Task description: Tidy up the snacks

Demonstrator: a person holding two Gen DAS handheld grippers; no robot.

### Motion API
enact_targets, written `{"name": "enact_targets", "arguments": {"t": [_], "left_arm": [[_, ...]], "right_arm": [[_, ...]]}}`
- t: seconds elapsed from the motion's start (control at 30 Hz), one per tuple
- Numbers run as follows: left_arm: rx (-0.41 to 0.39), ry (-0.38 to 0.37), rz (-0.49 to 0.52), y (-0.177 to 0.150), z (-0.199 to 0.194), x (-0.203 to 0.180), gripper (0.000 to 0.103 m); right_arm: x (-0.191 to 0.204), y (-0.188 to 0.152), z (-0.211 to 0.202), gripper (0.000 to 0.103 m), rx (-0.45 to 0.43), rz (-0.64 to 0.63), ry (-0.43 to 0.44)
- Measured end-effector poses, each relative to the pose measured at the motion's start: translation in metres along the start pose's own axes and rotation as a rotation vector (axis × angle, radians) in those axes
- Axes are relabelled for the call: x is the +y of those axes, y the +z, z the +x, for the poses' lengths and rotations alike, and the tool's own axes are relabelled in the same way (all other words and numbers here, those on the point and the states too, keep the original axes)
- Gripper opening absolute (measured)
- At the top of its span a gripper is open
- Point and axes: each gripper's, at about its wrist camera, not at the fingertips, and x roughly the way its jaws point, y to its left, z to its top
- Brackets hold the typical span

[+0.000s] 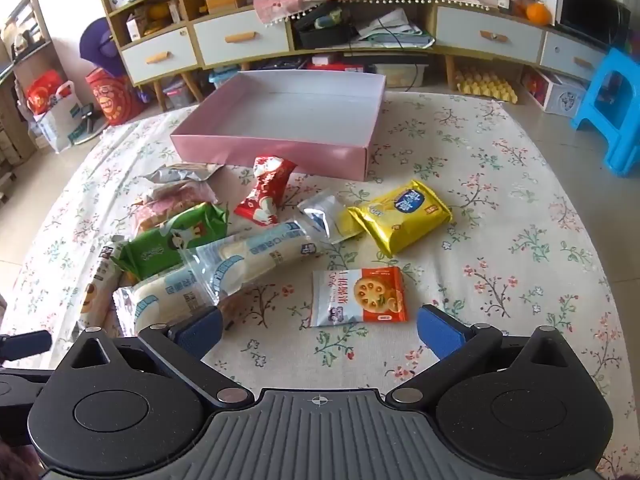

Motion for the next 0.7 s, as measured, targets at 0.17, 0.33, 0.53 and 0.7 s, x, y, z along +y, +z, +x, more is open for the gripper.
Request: {"name": "enact_targets", "arguments": {"t": [0.17, 0.33, 0.53, 0.7], "left_arm": [[-0.007, -0.007, -0.007, 0.0026, -0.0003, 0.0026, 0.103], [-0.022, -0.002, -0.002, -0.0010, -0.0023, 0.0050, 0.103], [-0.019, 0.001, -0.009, 0.0005, -0.0021, 0.0044, 0.103], [-0.016, 0.002, -0.008, 0.0005, -0.0007, 0.0049, 0.103]], "right_arm": [[0.0021, -0.0002, 0.0005, 0.103, -0.001, -0.016, -0.018], [0.0049, -0.0017, 0.0028, 0.103, 0.001, -0.023, -0.040], [0.0044, -0.0031, 0.0037, 0.103, 0.009, -0.032, -0.040], [0.0054, -0.0039, 0.0053, 0.103, 0.015, -0.037, -0.038]]}}
